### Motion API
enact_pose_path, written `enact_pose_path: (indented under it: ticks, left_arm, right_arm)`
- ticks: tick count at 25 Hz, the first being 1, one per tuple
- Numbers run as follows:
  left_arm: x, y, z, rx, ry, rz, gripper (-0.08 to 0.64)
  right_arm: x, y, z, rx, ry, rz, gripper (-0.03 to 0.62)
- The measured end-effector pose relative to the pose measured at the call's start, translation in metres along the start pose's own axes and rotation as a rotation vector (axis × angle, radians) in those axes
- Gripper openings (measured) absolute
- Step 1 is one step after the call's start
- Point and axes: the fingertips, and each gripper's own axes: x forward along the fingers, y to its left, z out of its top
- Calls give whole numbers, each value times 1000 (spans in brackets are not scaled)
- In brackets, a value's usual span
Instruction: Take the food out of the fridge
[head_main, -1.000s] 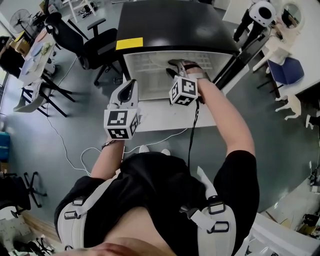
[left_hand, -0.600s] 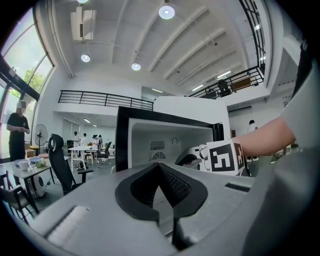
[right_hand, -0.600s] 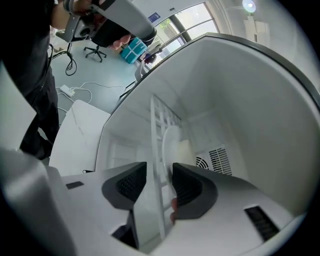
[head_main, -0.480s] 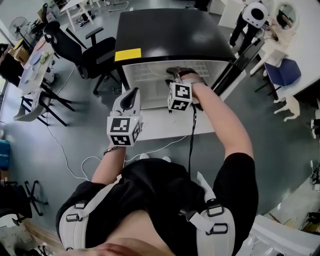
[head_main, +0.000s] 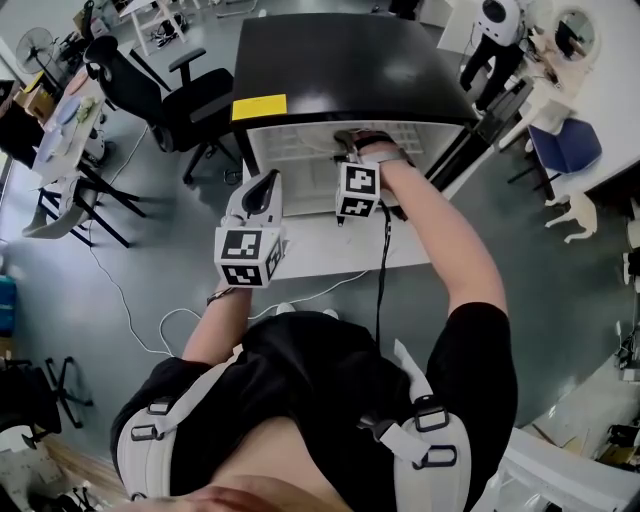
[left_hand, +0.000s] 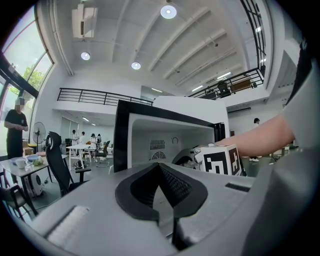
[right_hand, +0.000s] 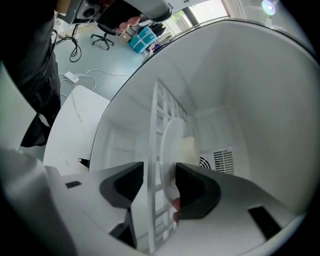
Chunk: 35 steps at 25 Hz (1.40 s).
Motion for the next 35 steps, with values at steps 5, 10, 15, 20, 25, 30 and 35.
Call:
enact_pose_path:
  ticks: [5, 10, 15, 20, 25, 30, 35]
  left_arm:
    - [6, -3, -2, 0, 5, -18, -2]
    - [12, -12, -3, 5, 9, -49, -2]
    - [18, -26, -6, 12, 16, -90, -2]
    - [21, -40, -2, 17, 6, -131, -2]
    - [25, -56, -2, 17, 1, -176, -2]
    - [29, -68, -1, 22, -1, -216, -2]
    - [34, -79, -1, 23, -5, -254, -2]
  right_arm:
    - [-13, 5, -4, -4, -8, -22, 176]
    - [-35, 7, -4, 14, -44, -69, 72]
    - [-59, 7, -5, 4, -70, -145, 35]
    - [-88, 1, -6, 17, -90, -242, 26]
    - [-118, 5, -7, -21, -83, -299, 25]
    - [-144, 7, -16, -13, -36, -334, 25]
    - [-171, 21, -29, 14, 14, -349, 25]
